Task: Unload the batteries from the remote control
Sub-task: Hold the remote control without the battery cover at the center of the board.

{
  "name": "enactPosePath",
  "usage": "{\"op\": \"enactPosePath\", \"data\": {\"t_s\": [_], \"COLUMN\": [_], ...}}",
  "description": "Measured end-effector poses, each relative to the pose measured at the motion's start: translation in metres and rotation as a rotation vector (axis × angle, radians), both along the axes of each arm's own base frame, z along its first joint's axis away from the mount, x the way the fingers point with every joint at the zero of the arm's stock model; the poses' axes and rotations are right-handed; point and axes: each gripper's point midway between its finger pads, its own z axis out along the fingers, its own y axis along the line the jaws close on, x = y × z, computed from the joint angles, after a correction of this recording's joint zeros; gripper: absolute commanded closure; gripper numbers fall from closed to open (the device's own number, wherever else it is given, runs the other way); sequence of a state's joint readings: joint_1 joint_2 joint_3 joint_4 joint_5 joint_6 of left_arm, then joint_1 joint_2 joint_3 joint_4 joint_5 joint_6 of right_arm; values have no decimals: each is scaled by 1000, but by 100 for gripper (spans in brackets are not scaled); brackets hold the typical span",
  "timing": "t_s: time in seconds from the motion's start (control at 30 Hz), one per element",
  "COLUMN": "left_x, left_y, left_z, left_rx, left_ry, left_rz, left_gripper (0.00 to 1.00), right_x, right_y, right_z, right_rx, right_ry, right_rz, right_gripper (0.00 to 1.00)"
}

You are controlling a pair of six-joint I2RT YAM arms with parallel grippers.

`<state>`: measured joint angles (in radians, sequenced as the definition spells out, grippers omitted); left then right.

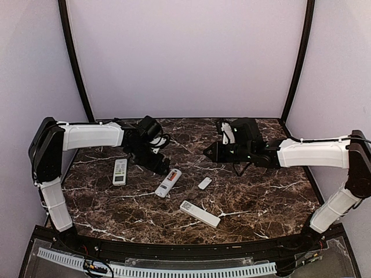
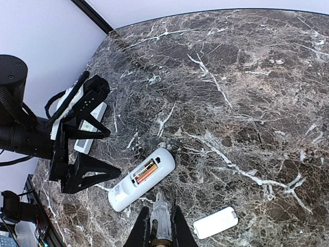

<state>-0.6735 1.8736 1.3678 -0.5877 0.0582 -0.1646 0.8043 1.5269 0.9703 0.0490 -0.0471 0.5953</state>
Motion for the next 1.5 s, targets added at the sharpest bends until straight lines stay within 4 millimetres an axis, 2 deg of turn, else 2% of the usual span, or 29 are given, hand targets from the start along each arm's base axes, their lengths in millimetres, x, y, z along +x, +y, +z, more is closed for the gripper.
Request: {"op": "enactPosePath", "data": {"t_s": [0.1, 0.23, 0.5, 0.83, 1.3, 1.5], "left_x": [-6, -18, -42, -54, -58, -60], "left_y": [-10, -20, -29, -22, -17, -18], "left_z": [4, -1, -12, -28, -39, -45], "left_rx": [-71, -129, -134, -48, 8, 37], "left_ry": [13, 54, 91, 76, 59, 55], "left_rz": [-23, -59, -139, -178, -205, -226], "left_gripper": [12, 17, 30, 36, 48, 48], "right_x": [0, 1, 3, 4, 4, 4], "right_y": [0, 1, 0, -1, -1, -1], "right_z": [0, 2, 4, 4, 4, 4], "right_rx": [0, 1, 1, -3, -3, -3], "right_ry": [-1, -4, -13, -16, -16, -16], "right_rz": [0, -1, -7, -16, -17, -17], "right_gripper": [100, 100, 100, 100, 100, 100]}}
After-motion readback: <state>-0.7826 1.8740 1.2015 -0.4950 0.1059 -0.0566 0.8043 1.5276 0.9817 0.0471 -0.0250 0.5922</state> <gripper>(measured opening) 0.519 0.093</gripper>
